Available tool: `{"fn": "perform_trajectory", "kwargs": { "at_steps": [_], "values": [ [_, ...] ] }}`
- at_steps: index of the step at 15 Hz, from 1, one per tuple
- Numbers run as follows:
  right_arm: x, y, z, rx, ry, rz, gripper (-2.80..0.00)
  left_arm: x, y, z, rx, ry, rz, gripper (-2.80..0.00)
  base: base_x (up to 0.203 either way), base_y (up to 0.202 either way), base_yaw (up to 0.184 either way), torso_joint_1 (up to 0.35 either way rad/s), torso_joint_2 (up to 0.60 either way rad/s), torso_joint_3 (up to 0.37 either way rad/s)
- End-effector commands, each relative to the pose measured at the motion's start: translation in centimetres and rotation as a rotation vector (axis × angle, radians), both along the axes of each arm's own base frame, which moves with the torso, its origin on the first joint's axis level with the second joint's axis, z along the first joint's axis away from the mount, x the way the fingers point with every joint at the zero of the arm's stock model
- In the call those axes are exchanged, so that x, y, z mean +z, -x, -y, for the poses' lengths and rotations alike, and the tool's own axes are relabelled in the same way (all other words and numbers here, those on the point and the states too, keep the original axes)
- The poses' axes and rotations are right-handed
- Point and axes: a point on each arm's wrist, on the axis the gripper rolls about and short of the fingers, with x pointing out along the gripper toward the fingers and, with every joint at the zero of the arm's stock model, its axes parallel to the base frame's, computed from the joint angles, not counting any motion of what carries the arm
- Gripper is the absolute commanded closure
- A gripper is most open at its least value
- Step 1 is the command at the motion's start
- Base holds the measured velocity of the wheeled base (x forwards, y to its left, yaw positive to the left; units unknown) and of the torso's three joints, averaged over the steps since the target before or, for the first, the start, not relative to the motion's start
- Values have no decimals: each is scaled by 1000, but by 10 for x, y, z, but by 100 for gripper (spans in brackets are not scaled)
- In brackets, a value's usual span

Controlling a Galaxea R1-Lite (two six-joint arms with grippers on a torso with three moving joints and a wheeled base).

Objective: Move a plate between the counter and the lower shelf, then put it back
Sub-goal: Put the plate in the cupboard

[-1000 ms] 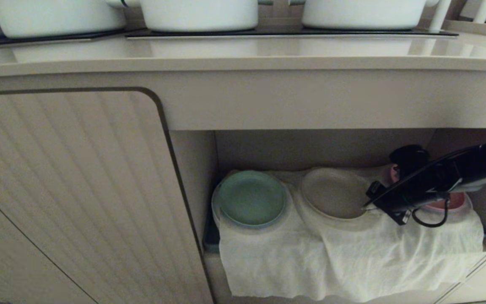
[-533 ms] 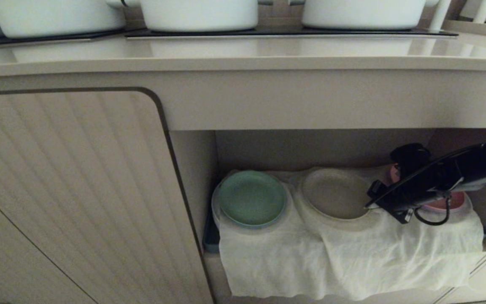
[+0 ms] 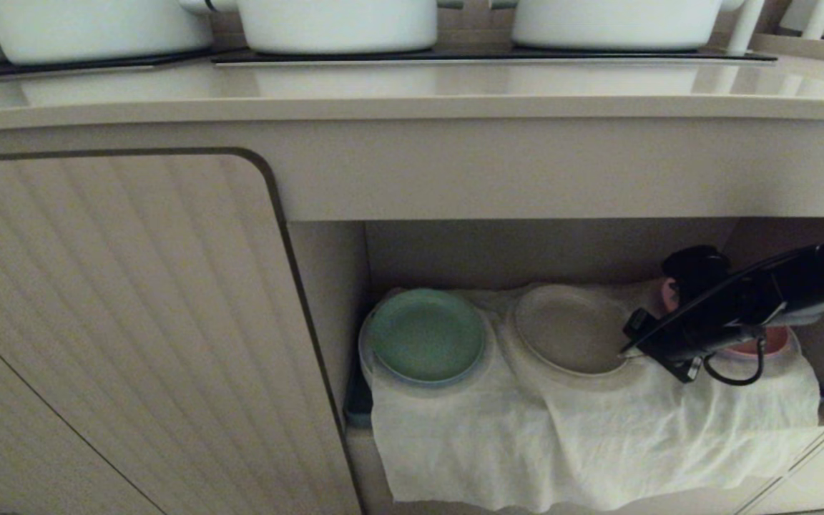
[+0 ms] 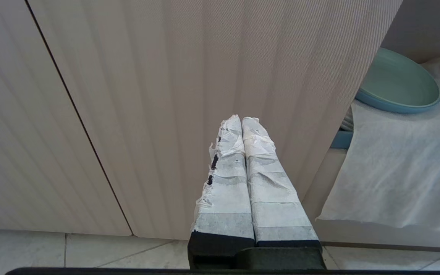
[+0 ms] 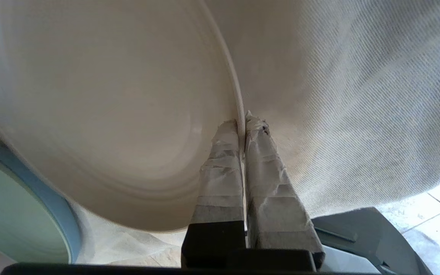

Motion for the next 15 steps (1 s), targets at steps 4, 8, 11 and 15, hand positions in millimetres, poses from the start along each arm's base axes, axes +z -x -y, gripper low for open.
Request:
{"fn": "perform_trajectory", "kwargs": {
  "at_steps": [4,8,11,15],
  "values": [
    [-3,3,0,-1,-4,-13,0,0,0,0,1,1,1,0,0,0,0,0,0,0],
    [-1,1,0,-3,-2,0,0,0,0,0,1,1,1,0,0,0,0,0,0,0],
    [3,-2,0,-3,-2,16,0,0,0,0,1,1,1,0,0,0,0,0,0,0],
    [8,-6,0,-2,-3,32,0,0,0,0,1,1,1,0,0,0,0,0,0,0]
  ]
}}
